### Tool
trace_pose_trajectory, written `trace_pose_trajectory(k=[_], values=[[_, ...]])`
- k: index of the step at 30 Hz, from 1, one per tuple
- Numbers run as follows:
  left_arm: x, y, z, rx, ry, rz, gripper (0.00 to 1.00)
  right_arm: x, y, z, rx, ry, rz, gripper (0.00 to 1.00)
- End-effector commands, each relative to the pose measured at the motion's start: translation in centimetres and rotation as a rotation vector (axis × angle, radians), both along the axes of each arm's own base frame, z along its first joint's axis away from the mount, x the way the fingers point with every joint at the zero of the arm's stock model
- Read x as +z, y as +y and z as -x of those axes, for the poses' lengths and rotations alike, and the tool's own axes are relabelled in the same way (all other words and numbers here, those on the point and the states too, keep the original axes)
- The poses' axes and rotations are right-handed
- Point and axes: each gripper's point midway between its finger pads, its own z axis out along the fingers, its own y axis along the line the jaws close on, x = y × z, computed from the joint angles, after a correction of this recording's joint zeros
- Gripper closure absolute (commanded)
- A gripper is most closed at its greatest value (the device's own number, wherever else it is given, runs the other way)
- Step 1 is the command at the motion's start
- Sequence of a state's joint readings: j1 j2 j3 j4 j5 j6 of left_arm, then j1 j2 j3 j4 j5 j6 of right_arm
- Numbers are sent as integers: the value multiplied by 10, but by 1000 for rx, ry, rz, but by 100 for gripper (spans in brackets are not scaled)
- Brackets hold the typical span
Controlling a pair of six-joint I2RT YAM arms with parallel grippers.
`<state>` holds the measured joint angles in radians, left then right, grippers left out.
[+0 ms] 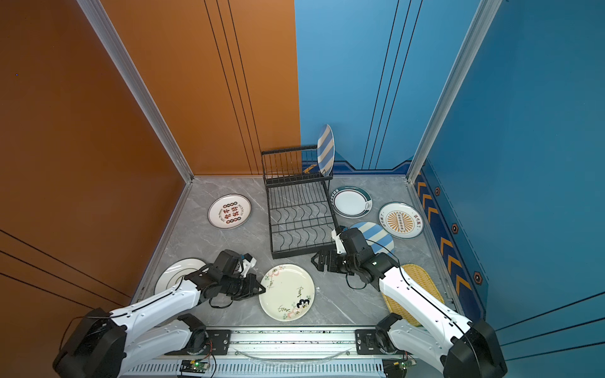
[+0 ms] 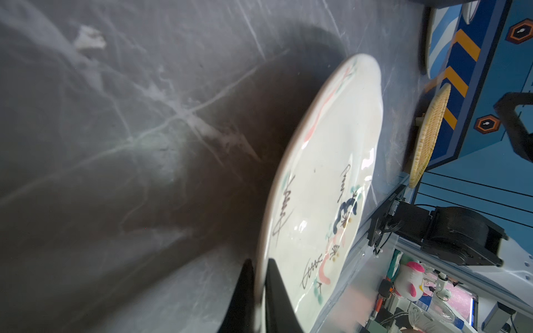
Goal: Load the plates into the dish rack
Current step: 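Grip the floral plate's opposite rims with both grippers and tilt it up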
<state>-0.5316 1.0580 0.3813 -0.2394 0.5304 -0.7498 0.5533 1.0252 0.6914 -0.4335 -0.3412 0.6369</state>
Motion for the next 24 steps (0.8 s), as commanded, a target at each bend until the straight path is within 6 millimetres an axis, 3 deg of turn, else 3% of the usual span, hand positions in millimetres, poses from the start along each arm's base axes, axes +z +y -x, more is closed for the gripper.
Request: trace_pose_trajectory(k=[1, 13, 18, 24], values=[[21, -8, -3, -41, -38, 34, 100, 2, -2, 0, -6, -5, -23, 0], [108, -41, -30, -106, -159, 269, 100, 13, 6, -3, 39, 3, -116, 0], [135, -45, -44, -99, -206, 344, 100, 30, 24, -3, 97, 6, -241, 4], [153, -52, -54, -127, -243, 387, 100, 44, 43, -8, 158, 45, -371, 13]])
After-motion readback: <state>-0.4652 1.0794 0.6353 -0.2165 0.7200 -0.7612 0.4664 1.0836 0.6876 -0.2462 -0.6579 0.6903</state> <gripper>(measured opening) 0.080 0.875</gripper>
